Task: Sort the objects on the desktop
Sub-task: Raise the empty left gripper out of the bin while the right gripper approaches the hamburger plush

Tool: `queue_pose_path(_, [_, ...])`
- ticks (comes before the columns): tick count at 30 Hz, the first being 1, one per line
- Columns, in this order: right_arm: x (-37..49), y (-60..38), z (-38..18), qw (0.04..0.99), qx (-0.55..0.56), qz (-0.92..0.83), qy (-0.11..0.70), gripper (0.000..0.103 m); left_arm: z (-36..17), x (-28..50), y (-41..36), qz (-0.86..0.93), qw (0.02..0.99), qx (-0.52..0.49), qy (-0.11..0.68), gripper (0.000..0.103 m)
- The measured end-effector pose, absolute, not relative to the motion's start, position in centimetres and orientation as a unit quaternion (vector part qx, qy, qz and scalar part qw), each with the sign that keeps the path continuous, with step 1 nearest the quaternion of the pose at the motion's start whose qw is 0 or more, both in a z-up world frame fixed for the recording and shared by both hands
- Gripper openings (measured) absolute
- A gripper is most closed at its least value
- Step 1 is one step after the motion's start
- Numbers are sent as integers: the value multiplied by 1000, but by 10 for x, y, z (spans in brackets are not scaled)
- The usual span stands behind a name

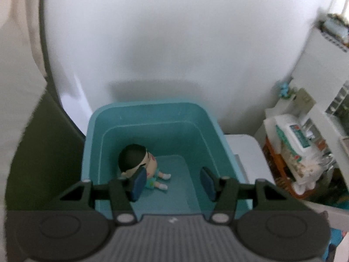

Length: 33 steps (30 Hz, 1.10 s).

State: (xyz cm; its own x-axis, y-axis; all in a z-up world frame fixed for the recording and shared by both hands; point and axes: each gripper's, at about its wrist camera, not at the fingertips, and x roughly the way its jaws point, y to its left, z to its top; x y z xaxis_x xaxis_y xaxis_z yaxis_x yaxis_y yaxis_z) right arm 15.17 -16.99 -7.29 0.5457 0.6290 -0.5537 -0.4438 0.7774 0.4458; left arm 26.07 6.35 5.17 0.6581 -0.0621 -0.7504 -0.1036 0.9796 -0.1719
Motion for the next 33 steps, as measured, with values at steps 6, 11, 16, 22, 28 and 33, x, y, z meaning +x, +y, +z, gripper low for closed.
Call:
queue_pose_path(6, [139,-158,-67,888,112,297,333,95,52,244,64,-1,915,-129,383,59])
queue_pose_path(11, [132,-150,-68,890,91,292,337,95,58,220,51,-27,918,-139,371,65])
queue_pose_path(16, [125,-157,-61,899,104,285,316,95,66,196,41,-42,923,-134,359,66])
queue_pose_path(22, [120,-164,-56,907,116,265,305,95,82,162,32,-58,930,-132,337,68])
queue_pose_path(28, [108,-166,-46,916,90,255,296,95,85,126,28,-69,936,-134,317,72])
queue_pose_path(33, [95,-170,-37,929,78,239,271,95,66,103,29,-74,930,-145,329,74])
